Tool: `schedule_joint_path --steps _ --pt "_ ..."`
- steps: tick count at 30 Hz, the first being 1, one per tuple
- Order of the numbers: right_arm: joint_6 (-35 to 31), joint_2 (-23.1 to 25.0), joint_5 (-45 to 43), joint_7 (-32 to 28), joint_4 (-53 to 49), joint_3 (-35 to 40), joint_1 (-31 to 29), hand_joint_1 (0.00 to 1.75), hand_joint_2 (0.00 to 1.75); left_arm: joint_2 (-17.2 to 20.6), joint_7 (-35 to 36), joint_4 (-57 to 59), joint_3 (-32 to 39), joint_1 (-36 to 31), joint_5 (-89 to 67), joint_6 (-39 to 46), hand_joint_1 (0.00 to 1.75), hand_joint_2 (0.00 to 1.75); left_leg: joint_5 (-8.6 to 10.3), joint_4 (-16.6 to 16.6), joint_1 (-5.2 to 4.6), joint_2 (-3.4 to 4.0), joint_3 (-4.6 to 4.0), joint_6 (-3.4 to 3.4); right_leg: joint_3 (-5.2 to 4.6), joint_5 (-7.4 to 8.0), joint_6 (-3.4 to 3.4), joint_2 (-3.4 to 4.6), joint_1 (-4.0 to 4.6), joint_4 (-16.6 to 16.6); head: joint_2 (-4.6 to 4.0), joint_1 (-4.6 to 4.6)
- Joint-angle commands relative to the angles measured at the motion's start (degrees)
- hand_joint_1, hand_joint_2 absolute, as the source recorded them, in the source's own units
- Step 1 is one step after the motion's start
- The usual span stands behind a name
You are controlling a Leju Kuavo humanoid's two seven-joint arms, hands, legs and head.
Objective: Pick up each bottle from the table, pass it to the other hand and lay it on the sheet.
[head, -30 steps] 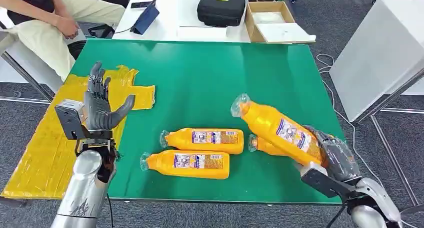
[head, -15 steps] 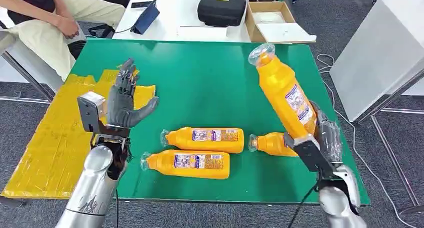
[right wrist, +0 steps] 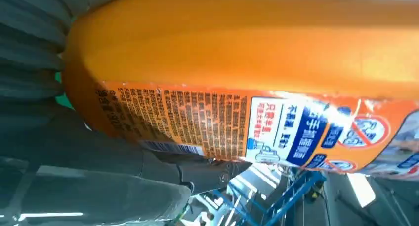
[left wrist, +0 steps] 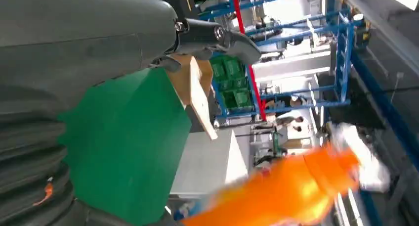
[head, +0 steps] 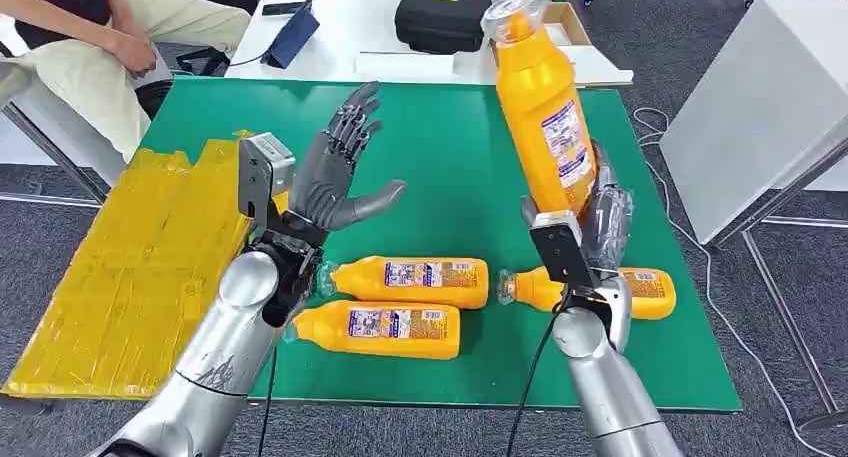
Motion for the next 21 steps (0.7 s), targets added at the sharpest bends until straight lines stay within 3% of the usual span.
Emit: schedule_joint_path --steps 1,6,7,10,21 --pt "-0.6 1.2 -0.2 -0.1 7.5 2.1 -4.1 1.75 1.75 0.6 0.4 4.9 -2.2 -3.1 0.0 0.1 0.00 1.75 -0.15 0.0 0.10 0.01 0.41 -0.31 0.42 -0.12 -0.24 -0.06 0.10 -0.1 0.00 -0.02" --pt "0.3 3.0 -3.5 -2.4 9.8 2.6 -6.5 1.75 1.75 -0.2 0.9 6.4 -3.7 -4.7 0.1 -0.7 0.00 1.75 -0.08 0.0 0.07 0.02 0.18 -0.20 0.18 -0.06 -0.15 -0.02 0.07 0.0 0.00 -0.02" --pt "0.3 4.2 -4.5 -3.3 11.1 3.0 -7.9 1.75 1.75 -0.7 1.2 7.0 -4.3 -5.4 0.2 -0.7 0.00 1.75 -0.21 0.0 0.12 0.05 0.56 -0.42 0.57 -0.17 -0.33 -0.04 0.13 -0.1 0.00 -0.02" --pt "-0.4 6.3 -5.6 -4.6 13.4 4.6 -10.3 1.75 1.75 -1.0 1.4 7.5 -5.3 -6.2 0.3 -0.6 0.00 1.75 -0.09 0.1 0.05 0.13 0.14 -0.21 0.12 -0.04 -0.16 0.09 0.06 0.0 0.00 -0.04" --pt "-0.8 12.3 -4.7 -4.7 24.5 9.9 -14.7 1.75 1.75 -1.5 1.9 9.1 -4.9 -6.8 2.3 -0.9 0.00 1.75 -0.09 0.0 0.10 0.18 0.21 -0.20 0.17 -0.03 -0.15 0.12 0.10 0.0 0.00 -0.02"
